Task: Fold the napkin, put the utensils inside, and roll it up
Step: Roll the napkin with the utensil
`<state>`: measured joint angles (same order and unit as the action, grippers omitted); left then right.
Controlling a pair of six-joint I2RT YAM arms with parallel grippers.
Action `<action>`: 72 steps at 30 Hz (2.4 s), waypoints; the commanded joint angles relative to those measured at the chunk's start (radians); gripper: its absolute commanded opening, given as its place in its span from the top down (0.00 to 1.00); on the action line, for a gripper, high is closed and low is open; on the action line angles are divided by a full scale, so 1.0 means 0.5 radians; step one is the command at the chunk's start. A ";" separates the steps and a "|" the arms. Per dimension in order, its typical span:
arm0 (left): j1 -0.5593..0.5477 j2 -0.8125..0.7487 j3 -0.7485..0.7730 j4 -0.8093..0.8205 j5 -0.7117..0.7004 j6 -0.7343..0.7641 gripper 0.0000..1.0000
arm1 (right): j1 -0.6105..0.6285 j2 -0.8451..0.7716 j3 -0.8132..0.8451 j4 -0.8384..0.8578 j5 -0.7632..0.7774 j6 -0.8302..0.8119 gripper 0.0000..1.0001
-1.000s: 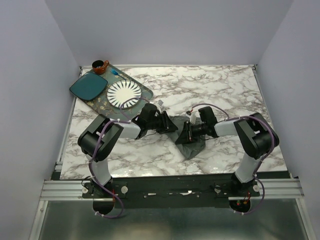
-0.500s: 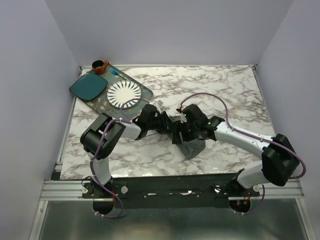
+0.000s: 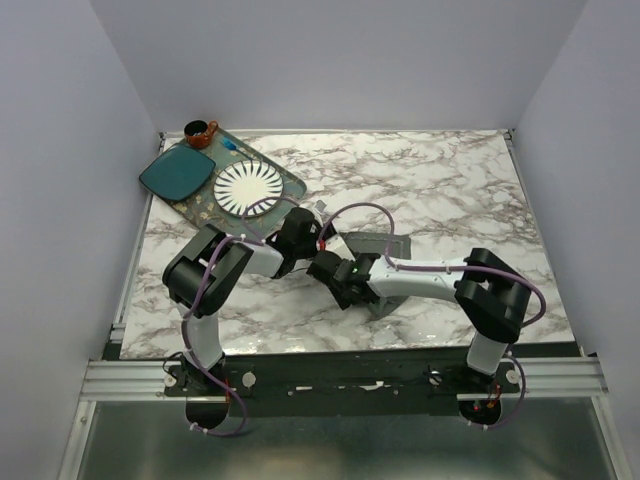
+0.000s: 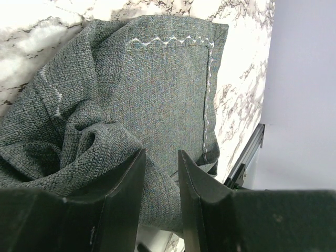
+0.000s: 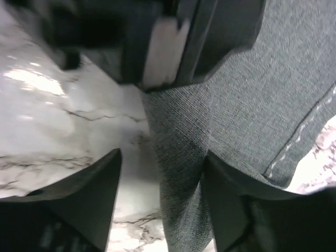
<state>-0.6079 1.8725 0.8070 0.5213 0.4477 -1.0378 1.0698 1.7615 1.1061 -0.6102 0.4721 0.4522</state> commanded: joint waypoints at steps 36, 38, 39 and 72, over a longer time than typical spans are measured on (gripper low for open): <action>0.078 -0.067 0.073 -0.325 -0.015 0.146 0.54 | -1.311 0.352 -0.549 0.929 -2.886 -0.159 0.80; 0.087 -0.024 0.089 -0.322 -0.024 0.152 0.54 | -1.311 0.315 -0.534 0.828 -2.737 -0.208 0.75; 0.090 0.010 0.092 -0.319 -0.045 0.155 0.54 | -1.311 0.230 -0.531 0.779 -2.660 -0.251 0.73; 0.121 0.148 0.095 -0.291 -0.009 0.140 0.55 | 0.217 0.192 0.212 -0.185 0.599 -0.085 0.28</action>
<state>-0.5560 1.9041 0.8764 0.4347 0.4667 -0.9901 1.1999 1.8435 1.2495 -0.7292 0.6849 0.3927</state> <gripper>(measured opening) 0.445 0.735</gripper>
